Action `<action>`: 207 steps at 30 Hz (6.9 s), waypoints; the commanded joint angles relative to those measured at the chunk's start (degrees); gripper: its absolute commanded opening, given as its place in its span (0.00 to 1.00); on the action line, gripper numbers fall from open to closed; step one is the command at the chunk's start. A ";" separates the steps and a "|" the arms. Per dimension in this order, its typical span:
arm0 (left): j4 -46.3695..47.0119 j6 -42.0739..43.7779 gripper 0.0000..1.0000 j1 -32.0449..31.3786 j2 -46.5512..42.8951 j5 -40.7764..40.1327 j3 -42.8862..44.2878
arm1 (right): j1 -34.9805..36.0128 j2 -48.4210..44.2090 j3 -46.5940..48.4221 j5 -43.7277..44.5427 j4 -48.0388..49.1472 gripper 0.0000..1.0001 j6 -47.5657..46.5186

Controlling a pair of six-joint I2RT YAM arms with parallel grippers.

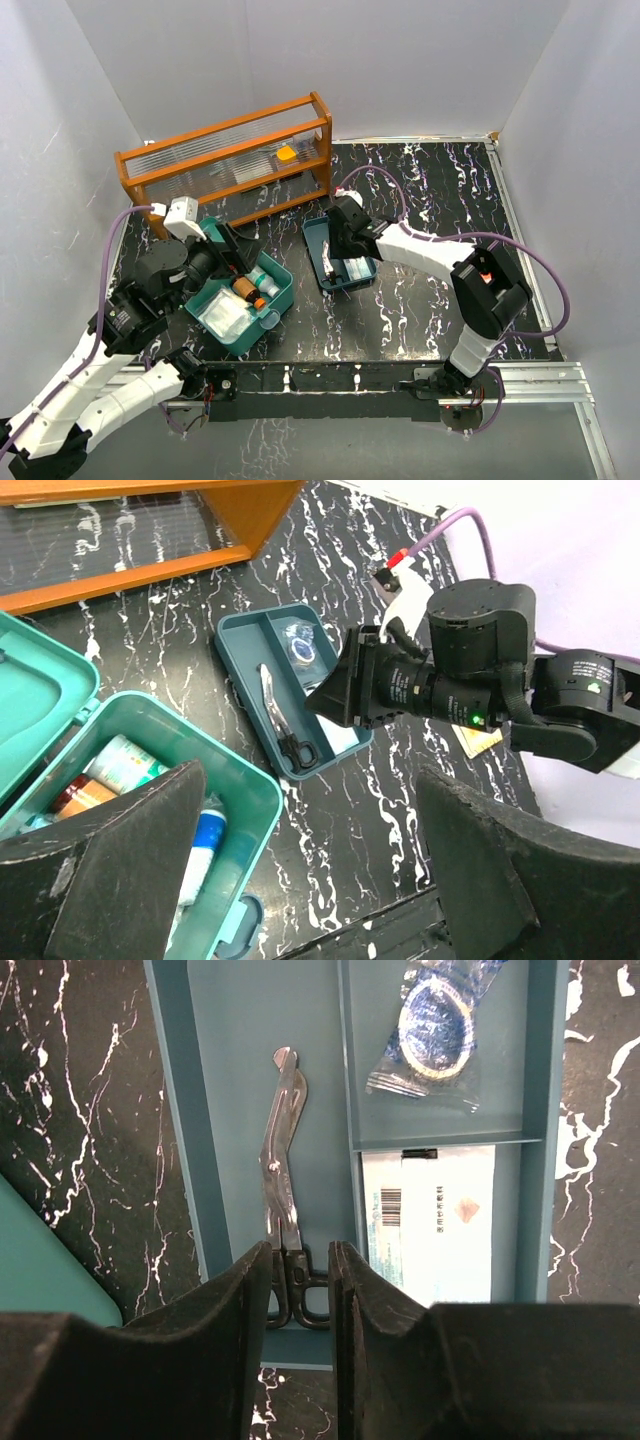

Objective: Organize the medicine kit

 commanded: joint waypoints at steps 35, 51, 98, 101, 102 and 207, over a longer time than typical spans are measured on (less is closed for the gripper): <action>-14.52 6.39 0.88 -0.21 19.61 26.43 -0.44 | -2.06 10.68 7.72 5.64 -2.32 0.00 -6.45; -9.68 9.44 0.80 -0.22 28.94 32.26 -1.59 | -2.44 -1.89 -1.79 12.52 -2.73 0.00 -0.67; -0.59 8.66 0.70 -0.47 52.33 29.30 21.97 | -10.63 -14.50 -14.12 6.34 -4.56 0.00 -2.29; -2.28 10.95 0.69 -0.45 45.02 27.05 18.44 | -10.59 -16.24 -13.57 6.83 -6.65 0.00 -3.62; -2.88 11.43 0.69 -0.38 41.07 25.35 17.15 | -10.68 -16.63 -13.30 7.04 -7.63 0.00 -3.91; -12.60 2.42 0.87 -0.23 -15.41 -16.75 -11.41 | 25.89 9.89 32.08 18.87 -39.61 0.00 26.59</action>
